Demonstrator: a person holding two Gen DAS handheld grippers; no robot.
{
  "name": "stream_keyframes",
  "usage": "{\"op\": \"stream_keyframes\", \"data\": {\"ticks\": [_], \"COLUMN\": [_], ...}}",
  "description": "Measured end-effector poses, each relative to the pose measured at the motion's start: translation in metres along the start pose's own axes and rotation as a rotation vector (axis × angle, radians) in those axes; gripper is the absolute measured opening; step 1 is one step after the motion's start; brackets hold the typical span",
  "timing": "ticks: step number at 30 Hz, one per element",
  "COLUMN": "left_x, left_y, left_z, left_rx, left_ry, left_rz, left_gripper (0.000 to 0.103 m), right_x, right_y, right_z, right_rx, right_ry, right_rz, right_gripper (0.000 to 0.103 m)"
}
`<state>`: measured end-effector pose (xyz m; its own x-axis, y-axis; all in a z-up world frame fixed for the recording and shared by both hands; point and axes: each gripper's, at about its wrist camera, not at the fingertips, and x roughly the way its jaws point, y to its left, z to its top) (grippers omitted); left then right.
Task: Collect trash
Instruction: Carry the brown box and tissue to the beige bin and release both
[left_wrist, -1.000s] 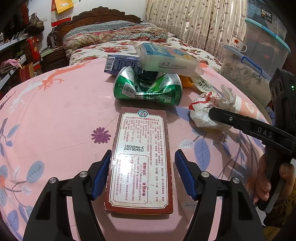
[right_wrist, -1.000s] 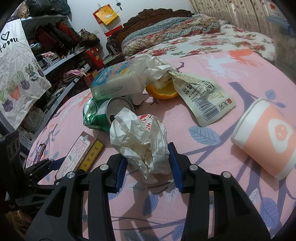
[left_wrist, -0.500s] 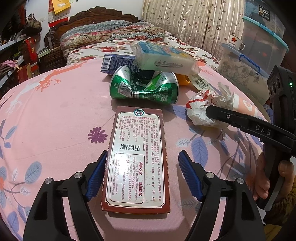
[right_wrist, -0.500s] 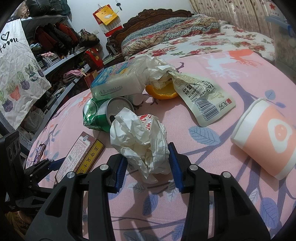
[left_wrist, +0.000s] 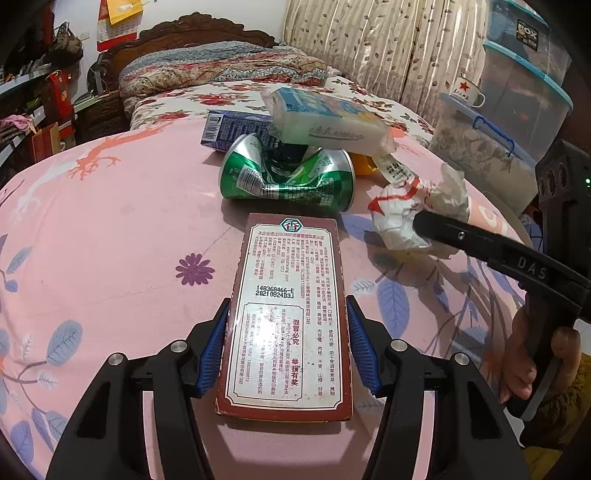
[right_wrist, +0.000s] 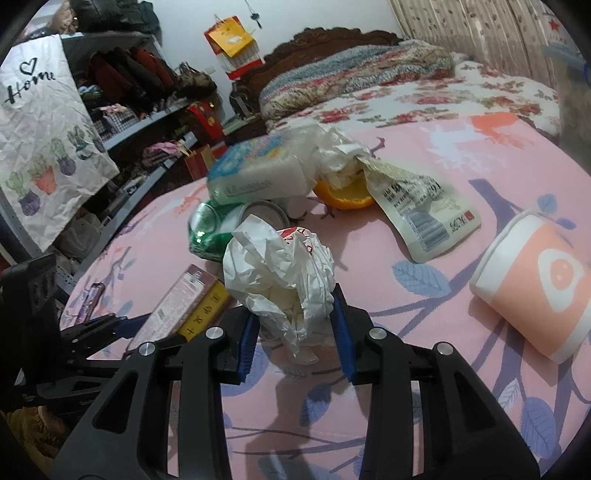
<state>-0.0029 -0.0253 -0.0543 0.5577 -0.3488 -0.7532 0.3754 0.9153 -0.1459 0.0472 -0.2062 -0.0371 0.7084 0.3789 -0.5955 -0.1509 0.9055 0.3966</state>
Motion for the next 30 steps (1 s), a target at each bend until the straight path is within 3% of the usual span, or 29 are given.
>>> {"op": "stream_keyframes", "data": {"ticks": [5, 11, 17, 20, 22, 27, 30], "left_x": [-0.005, -0.031, -0.055, -0.051, -0.037, 0.017, 0.054], "left_y": [0.009, 0.017, -0.013, -0.046, -0.081, -0.187, -0.257], "left_z": [-0.002, -0.009, 0.018, 0.046, 0.072, 0.137, 0.167], "left_rx": [-0.039, -0.076, -0.019, 0.044, 0.104, 0.24, 0.32], "left_ry": [0.008, 0.013, -0.028, -0.022, 0.0, 0.091, 0.151], "left_rz": [-0.039, -0.161, -0.267, -0.339, -0.388, -0.516, -0.584], "left_gripper": [0.055, 0.055, 0.055, 0.055, 0.055, 0.055, 0.056], "right_x": [-0.004, -0.019, -0.059, -0.082, -0.104, -0.18, -0.221], "right_y": [-0.001, -0.014, -0.021, -0.045, -0.077, -0.179, -0.243], "right_z": [0.002, 0.001, 0.009, 0.015, 0.014, 0.002, -0.006], "right_rx": [0.009, 0.113, 0.101, 0.131, 0.179, 0.346, 0.439], "right_ry": [-0.02, -0.032, -0.127, -0.199, -0.249, -0.377, -0.402], "right_rz": [0.019, 0.157, 0.192, 0.142, 0.059, -0.193, -0.362], "right_gripper": [0.039, 0.039, 0.039, 0.039, 0.039, 0.04, 0.041]}}
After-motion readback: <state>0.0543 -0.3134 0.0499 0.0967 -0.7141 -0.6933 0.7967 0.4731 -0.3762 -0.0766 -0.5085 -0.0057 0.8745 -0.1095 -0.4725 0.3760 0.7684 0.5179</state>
